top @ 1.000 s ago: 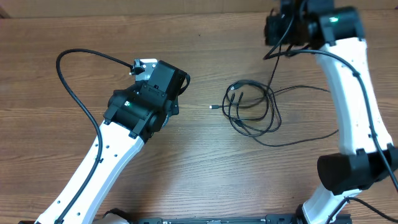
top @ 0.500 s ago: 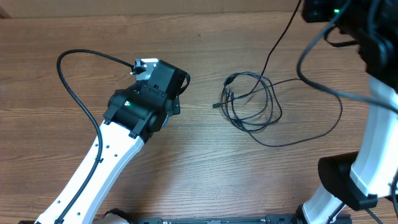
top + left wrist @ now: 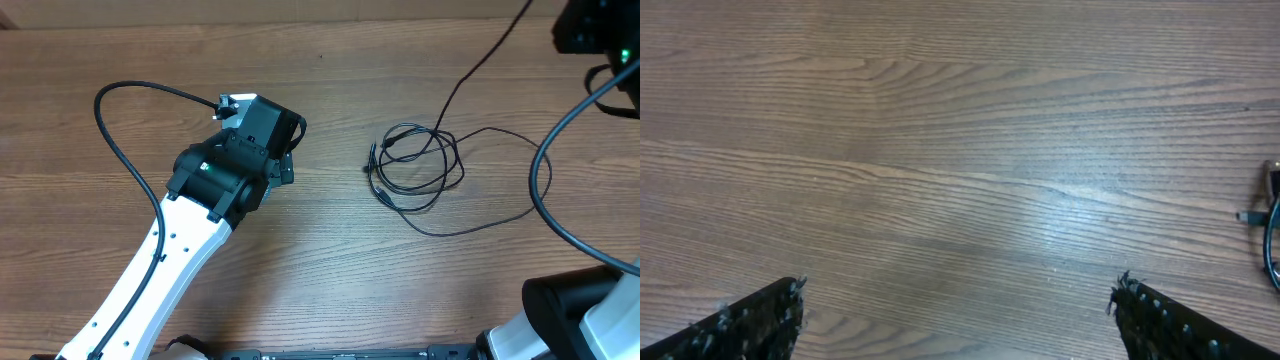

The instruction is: Untangle cables

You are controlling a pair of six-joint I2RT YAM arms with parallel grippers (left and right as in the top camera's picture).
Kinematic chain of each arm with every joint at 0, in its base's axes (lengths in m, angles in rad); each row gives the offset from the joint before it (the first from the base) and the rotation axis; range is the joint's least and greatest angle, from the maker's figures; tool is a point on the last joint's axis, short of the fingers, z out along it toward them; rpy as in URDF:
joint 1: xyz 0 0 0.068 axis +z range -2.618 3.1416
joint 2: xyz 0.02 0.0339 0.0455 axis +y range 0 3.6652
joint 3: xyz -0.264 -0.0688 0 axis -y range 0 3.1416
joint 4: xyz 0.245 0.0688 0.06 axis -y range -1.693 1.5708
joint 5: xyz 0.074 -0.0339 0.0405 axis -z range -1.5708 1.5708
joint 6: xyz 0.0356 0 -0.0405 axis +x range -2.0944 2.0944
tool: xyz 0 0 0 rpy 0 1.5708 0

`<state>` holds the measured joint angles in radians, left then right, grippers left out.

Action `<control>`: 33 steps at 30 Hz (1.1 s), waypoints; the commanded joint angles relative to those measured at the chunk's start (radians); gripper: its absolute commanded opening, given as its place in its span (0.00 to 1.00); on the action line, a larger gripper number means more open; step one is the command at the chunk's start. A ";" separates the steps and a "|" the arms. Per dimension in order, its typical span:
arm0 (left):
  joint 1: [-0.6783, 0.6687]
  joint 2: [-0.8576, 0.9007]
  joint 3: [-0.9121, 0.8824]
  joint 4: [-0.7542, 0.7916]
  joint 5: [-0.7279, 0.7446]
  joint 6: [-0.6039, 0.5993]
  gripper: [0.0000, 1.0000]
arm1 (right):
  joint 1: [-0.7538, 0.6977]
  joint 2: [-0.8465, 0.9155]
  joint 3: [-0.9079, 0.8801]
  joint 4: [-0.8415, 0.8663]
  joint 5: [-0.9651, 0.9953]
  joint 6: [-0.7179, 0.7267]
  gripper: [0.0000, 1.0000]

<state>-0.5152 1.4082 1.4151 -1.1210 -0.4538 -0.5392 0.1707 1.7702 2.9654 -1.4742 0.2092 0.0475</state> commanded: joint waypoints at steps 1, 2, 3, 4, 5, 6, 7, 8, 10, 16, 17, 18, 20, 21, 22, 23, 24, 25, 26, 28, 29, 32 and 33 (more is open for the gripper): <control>0.005 -0.008 0.002 0.003 0.011 0.016 0.99 | -0.005 -0.002 0.012 0.009 0.243 -0.022 0.04; 0.005 -0.008 0.002 0.003 0.010 0.016 1.00 | -0.010 -0.002 0.012 0.009 0.295 -0.022 0.04; 0.005 -0.008 0.002 0.003 0.010 0.017 1.00 | -0.017 -0.002 0.012 0.009 0.331 -0.022 0.04; 0.005 -0.008 0.002 0.003 0.010 0.019 0.99 | -0.029 -0.001 0.012 0.010 0.355 -0.022 0.04; 0.005 -0.008 0.002 0.003 0.010 0.020 0.99 | -0.045 -0.001 0.012 0.010 0.359 -0.023 0.04; 0.005 -0.008 0.002 0.003 0.010 0.020 1.00 | -0.058 0.001 0.012 0.011 0.359 -0.022 0.04; 0.005 -0.008 0.002 0.003 0.010 0.020 1.00 | -0.089 0.004 0.012 0.013 0.358 -0.022 0.04; 0.005 -0.008 0.002 0.003 0.010 0.020 1.00 | -0.109 0.007 0.012 0.014 0.358 -0.022 0.04; 0.005 -0.008 0.002 0.003 0.010 0.020 1.00 | -0.161 0.011 -0.004 0.027 0.342 -0.018 0.04; 0.005 -0.008 0.002 0.006 0.010 0.020 1.00 | -0.341 0.012 -0.202 0.087 0.130 -0.018 0.04; 0.005 -0.008 0.002 0.008 0.010 0.020 1.00 | -0.363 0.012 -0.249 0.104 0.109 -0.018 0.04; 0.005 -0.008 0.002 0.010 0.010 0.020 1.00 | -0.383 0.012 -0.301 0.125 0.095 -0.018 0.04; 0.005 -0.008 0.002 0.012 0.010 0.020 1.00 | -0.417 0.013 -0.409 0.173 0.076 -0.013 0.04; 0.005 -0.008 0.002 0.013 0.010 0.020 1.00 | -0.430 0.013 -0.463 0.199 0.074 0.000 0.04; 0.005 -0.008 0.002 0.013 0.010 0.020 1.00 | -0.441 0.013 -0.511 0.223 0.072 0.006 0.04; 0.005 -0.008 0.002 0.014 0.010 0.020 0.99 | -0.449 0.015 -0.553 0.245 0.066 0.008 0.04; 0.005 -0.008 0.002 0.014 0.010 0.020 1.00 | -0.460 0.018 -0.606 0.275 0.057 0.008 0.04; 0.005 -0.008 0.002 0.014 0.010 0.020 1.00 | -0.467 0.022 -0.643 0.297 0.053 0.008 0.04; 0.005 -0.008 0.002 0.014 0.010 0.020 1.00 | -0.476 0.027 -0.688 0.323 0.050 0.008 0.04; 0.005 -0.008 0.002 0.015 0.010 0.020 1.00 | -0.489 0.035 -0.764 0.372 0.050 0.009 0.04; 0.005 -0.008 0.002 0.015 0.010 0.020 1.00 | -0.496 0.041 -0.805 0.400 0.050 0.009 0.04; 0.005 -0.008 0.002 0.015 0.010 0.021 1.00 | -0.515 0.063 -0.881 0.463 0.050 0.009 0.04; 0.005 -0.008 0.002 0.015 0.010 0.021 1.00 | -0.523 0.077 -0.902 0.483 0.050 0.009 0.04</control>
<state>-0.5152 1.4082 1.4151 -1.1072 -0.4446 -0.5388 -0.3290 1.8248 2.1117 -1.0313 0.2653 0.0490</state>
